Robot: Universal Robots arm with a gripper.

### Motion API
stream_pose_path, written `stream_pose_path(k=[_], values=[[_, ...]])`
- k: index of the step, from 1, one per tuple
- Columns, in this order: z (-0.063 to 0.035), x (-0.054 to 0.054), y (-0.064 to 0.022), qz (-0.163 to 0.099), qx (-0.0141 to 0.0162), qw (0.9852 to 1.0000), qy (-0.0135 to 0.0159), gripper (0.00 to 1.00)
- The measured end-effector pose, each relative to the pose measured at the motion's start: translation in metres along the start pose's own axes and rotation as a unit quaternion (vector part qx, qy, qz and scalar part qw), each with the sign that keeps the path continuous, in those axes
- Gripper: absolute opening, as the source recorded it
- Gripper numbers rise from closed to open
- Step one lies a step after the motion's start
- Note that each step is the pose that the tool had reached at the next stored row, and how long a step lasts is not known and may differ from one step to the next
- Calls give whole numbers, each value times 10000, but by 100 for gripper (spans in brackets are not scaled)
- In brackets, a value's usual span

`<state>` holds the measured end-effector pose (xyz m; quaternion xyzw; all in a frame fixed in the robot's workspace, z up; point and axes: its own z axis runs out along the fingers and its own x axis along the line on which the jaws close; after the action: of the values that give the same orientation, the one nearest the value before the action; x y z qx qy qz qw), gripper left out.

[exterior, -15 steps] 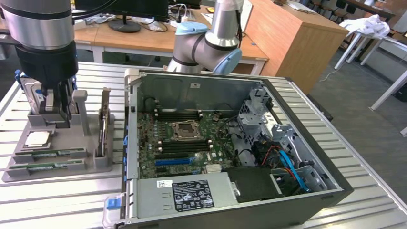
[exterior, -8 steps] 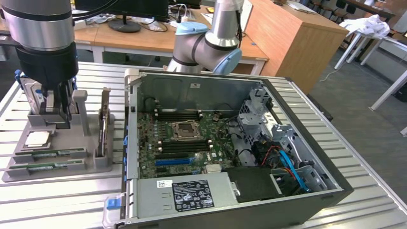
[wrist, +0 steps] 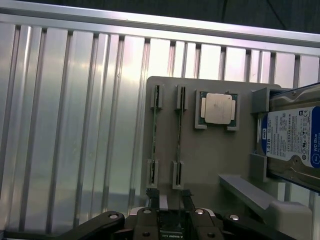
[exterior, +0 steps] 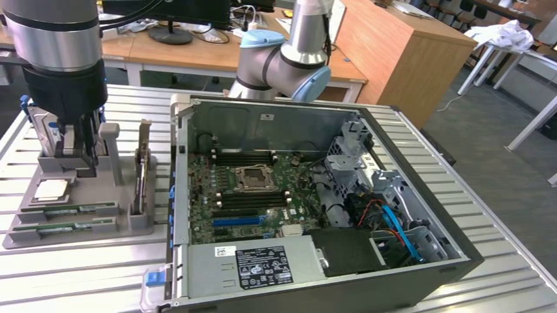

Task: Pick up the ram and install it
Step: 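Pick up the ram and move it above insertion slot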

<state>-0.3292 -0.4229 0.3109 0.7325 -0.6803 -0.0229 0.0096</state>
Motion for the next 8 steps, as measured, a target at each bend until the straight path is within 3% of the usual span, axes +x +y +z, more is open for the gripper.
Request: stream_pose_path(k=[8], values=[[20, 0, -1, 0, 0, 10000, 0, 30]])
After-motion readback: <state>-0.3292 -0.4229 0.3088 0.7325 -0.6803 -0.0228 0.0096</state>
